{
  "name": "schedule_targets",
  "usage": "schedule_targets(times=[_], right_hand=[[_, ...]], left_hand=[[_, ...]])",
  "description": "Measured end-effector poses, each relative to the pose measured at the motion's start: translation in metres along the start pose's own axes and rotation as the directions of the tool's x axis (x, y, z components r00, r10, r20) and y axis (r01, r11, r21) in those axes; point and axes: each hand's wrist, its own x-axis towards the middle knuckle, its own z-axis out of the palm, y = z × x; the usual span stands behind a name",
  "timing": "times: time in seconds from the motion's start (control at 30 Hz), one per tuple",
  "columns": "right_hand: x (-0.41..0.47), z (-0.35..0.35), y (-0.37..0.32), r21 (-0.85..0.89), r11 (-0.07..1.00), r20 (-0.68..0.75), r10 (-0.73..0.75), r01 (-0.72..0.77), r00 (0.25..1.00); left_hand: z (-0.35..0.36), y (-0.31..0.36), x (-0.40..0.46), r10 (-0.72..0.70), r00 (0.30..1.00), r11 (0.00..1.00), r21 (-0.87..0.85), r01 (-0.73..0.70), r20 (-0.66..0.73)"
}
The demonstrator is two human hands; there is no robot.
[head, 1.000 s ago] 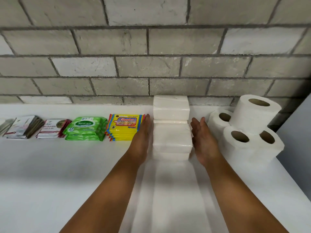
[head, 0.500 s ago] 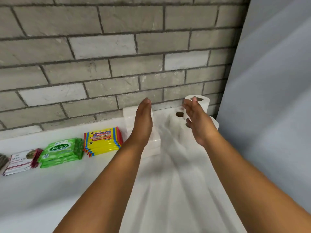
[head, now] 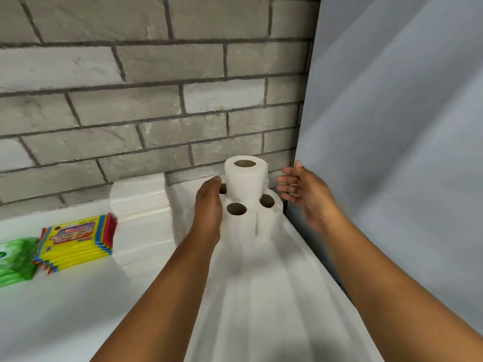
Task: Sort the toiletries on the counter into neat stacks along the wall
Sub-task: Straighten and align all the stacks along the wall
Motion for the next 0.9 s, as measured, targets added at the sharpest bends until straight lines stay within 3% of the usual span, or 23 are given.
schedule_targets(times=[0.17, 0.27, 0.43, 0.53, 0.63, 0.9], right_hand=[[0.031, -0.016, 0.027, -0.011, 1.000, -0.014, 0.027, -0.027, 1.000], [0.043, -0.015, 0.046, -0.026, 0.998, -0.013, 0.051, -0.051, 0.999], [0.067, -0.011, 0.086, 0.016, 0.990, 0.052, 0.140, -0.141, 0.989], [0.071, -0.005, 0.097, 0.128, 0.974, 0.155, 0.169, -0.189, 0.973], [0.077, 0.002, 0.106, 0.213, 0.942, 0.276, 0.196, -0.259, 0.941], [0.082, 0.019, 0.117, 0.274, 0.910, 0.335, 0.213, -0.311, 0.918]], left_hand=[[-0.004, -0.051, 0.044, -0.091, 0.995, 0.995, -0.044, 0.088, -0.052], [-0.001, -0.047, 0.035, -0.143, 0.989, 0.983, -0.124, 0.137, -0.040], [0.003, -0.053, 0.029, -0.160, 0.986, 0.950, -0.265, 0.165, 0.044], [0.001, -0.056, 0.030, -0.174, 0.982, 0.922, -0.336, 0.190, 0.077], [0.000, -0.065, 0.034, -0.142, 0.986, 0.911, -0.377, 0.166, 0.092], [-0.004, -0.074, 0.036, -0.061, 0.995, 0.946, -0.313, 0.085, 0.083]])
